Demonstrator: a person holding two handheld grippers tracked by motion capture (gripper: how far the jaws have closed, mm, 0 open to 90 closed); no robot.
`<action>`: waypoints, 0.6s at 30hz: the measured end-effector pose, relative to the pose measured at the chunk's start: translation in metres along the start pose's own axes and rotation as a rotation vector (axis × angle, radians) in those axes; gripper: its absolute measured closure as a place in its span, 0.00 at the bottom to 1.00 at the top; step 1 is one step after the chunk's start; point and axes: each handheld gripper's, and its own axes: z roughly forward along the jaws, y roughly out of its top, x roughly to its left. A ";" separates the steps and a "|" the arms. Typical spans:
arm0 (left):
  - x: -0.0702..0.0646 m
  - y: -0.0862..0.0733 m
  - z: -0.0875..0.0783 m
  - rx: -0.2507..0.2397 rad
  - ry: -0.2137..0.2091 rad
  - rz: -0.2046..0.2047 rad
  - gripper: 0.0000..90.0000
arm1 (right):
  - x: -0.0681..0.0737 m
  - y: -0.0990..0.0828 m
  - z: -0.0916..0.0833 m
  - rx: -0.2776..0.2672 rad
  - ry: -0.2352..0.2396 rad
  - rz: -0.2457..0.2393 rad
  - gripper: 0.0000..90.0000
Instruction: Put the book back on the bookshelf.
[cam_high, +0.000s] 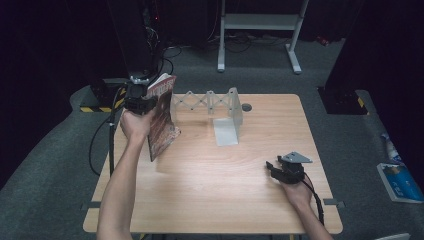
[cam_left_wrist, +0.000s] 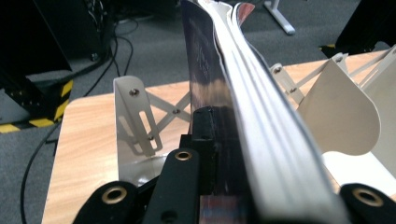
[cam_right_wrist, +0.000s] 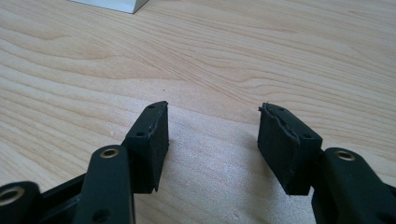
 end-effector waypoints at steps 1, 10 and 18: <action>0.001 0.000 0.000 0.010 -0.001 -0.002 0.92 | 0.000 0.000 0.000 0.000 0.000 0.000 0.48; 0.005 0.007 -0.006 0.113 -0.013 -0.012 0.92 | 0.000 0.000 0.000 0.000 0.001 -0.001 0.48; 0.009 0.005 -0.012 0.121 -0.020 -0.026 0.93 | 0.000 0.000 0.000 0.001 0.001 -0.001 0.48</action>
